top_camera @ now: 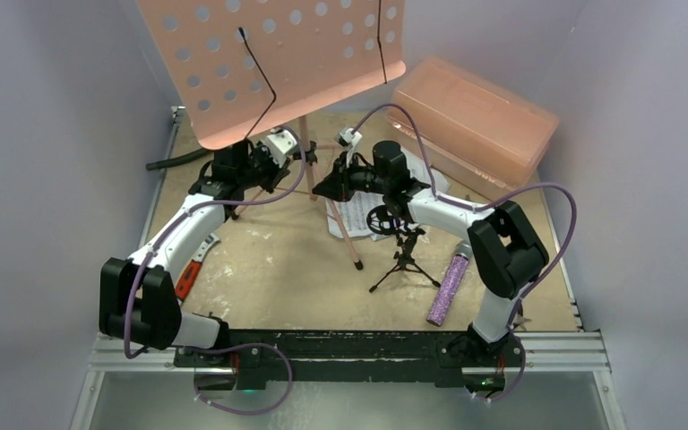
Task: Set up the instrument practice props
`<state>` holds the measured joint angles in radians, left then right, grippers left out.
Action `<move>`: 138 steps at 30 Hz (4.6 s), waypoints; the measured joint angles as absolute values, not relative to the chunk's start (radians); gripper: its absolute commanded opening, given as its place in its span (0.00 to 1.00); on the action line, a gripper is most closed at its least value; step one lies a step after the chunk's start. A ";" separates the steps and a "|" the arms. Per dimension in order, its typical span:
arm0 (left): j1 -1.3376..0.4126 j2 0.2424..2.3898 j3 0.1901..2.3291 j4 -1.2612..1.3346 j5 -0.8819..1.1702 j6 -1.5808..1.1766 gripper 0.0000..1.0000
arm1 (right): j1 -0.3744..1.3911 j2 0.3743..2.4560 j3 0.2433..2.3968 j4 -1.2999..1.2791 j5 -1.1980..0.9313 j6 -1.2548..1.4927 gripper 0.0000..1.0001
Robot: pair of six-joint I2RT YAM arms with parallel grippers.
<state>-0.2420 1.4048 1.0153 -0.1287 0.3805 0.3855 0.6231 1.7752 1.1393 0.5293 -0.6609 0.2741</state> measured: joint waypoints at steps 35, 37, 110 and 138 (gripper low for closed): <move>-0.192 1.399 0.949 0.014 0.254 0.391 0.46 | 0.760 1.855 1.248 0.500 -0.603 0.206 0.62; -0.192 1.369 0.917 0.023 0.230 0.360 0.47 | 0.772 1.848 1.247 0.487 -0.608 0.203 0.66; -0.217 1.149 0.581 0.413 0.500 -0.448 0.17 | 0.682 2.037 1.431 1.298 -0.611 0.545 0.53; -0.216 1.190 0.622 0.408 0.529 -0.443 0.00 | 0.684 2.172 1.592 1.367 -0.568 0.695 0.30</move>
